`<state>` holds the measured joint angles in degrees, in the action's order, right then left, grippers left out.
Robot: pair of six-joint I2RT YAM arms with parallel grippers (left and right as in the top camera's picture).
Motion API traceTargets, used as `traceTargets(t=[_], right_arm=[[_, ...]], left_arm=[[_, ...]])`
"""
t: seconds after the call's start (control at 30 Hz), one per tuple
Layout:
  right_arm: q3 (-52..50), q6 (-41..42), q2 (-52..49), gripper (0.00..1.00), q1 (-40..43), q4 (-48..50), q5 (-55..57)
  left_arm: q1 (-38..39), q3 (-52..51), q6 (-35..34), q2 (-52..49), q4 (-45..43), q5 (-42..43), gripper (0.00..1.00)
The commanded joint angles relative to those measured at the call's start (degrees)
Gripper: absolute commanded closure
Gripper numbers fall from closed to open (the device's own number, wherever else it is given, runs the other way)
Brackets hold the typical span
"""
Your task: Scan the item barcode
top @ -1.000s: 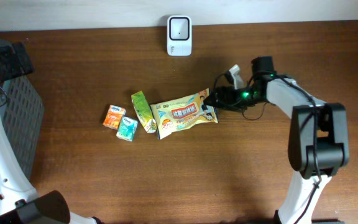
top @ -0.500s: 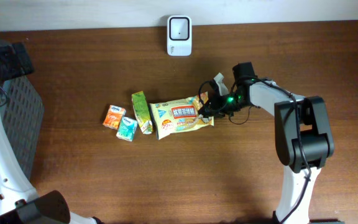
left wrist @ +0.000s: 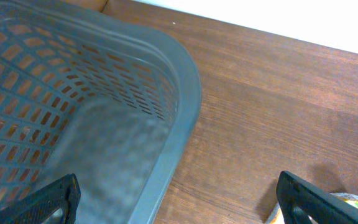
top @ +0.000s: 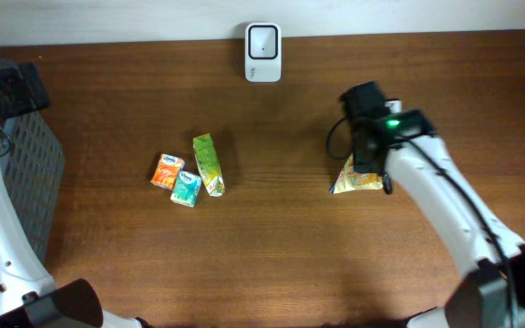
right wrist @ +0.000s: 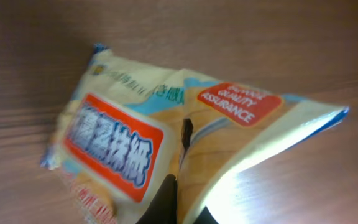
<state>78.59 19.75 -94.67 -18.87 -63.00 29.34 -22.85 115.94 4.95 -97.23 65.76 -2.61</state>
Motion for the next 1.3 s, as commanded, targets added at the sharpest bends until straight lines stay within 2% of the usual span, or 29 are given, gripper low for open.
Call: traceTargets(t=[0.0,0.13,0.2,0.3,0.33,0.4,0.43,0.5,0.57,0.67,0.77,0.8,0.83,0.87,0.93,0.97,1.03,1.1,1.2,1.27], right_arm=[[0.2,1.5,-6.8,0.96,-7.5,1.9,12.7],[0.3,0.5,-12.5,0.96,-19.0,11.8,13.0],[2.5,4.5,-12.4,0.96,-20.9,12.5,12.3],[11.5,4.7,-11.7,0.96,-17.2,9.3,1.3],[17.6,4.0,-11.1,0.96,-13.2,5.0,-7.3],[26.5,0.5,-10.9,0.96,-6.6,-3.7,-17.4],[29.6,-0.6,-10.8,0.96,-4.1,-8.2,-18.2],[34.9,-1.5,-10.8,0.96,-0.6,-18.1,-12.3],[36.9,2.5,-10.8,0.96,0.0,-28.0,5.2],[36.3,1.1,-14.0,0.96,-2.5,-31.0,9.4],[36.1,0.4,-23.8,0.96,-7.9,-30.6,10.5],[36.1,0.4,-28.2,0.91,-10.6,-29.5,10.0],[36.1,0.4,-32.1,0.66,-13.3,-28.5,9.2],[36.1,0.1,-35.5,0.48,-16.0,-27.2,6.5],[36.1,-3.2,-39.3,0.25,-20.7,-24.0,-0.9],[36.1,-6.1,-40.0,0.17,-23.7,-21.7,-6.8],[37.5,-6.1,-39.5,0.07,-27.4,-18.2,-12.5],[42.2,-6.0,-38.4,0.05,-28.3,-18.1,-14.6],[51.6,-5.9,-36.2,0.05,-23.6,-20.3,-23.7],[57.7,-6.0,-35.6,0.05,-17.2,-24.5,-33.4]], left_arm=[[-0.2,0.7,0.5,0.3,-0.1,-0.2,0.01],[-0.2,0.7,0.5,0.3,-0.1,-0.2,0.01],[-0.2,0.7,0.6,0.3,-0.1,-0.2,0.01],[-0.2,0.7,0.5,0.3,-0.1,-0.2,0.01],[-0.2,0.7,0.6,0.3,-0.1,-0.2,0.01],[-0.2,0.7,0.5,0.3,-0.1,-0.2,0.01],[-0.2,0.7,0.5,0.3,-0.1,-0.2,0.01],[-0.2,0.7,0.5,0.3,-0.1,-0.2,0.01],[-0.2,0.7,0.5,0.3,-0.1,-0.2,0.01],[-0.2,0.7,0.5,0.3,-0.1,-0.2,0.01],[-0.2,0.7,0.5,0.3,-0.1,-0.2,0.01],[-0.2,0.7,0.5,0.3,-0.1,-0.2,0.01],[-0.2,0.7,0.5,0.3,-0.1,-0.2,0.01],[-0.2,0.7,0.5,0.3,-0.1,-0.2,0.01],[-0.2,0.7,0.6,0.3,-0.1,-0.2,0.01],[-0.2,0.7,0.5,0.3,-0.1,-0.2,0.01],[-0.2,0.7,0.5,0.3,-0.1,-0.2,0.01],[-0.2,0.7,0.5,0.3,-0.1,-0.2,0.01],[-0.2,0.7,0.6,0.3,-0.1,-0.2,0.01],[-0.2,0.7,0.5,0.3,-0.1,-0.2,0.01]])
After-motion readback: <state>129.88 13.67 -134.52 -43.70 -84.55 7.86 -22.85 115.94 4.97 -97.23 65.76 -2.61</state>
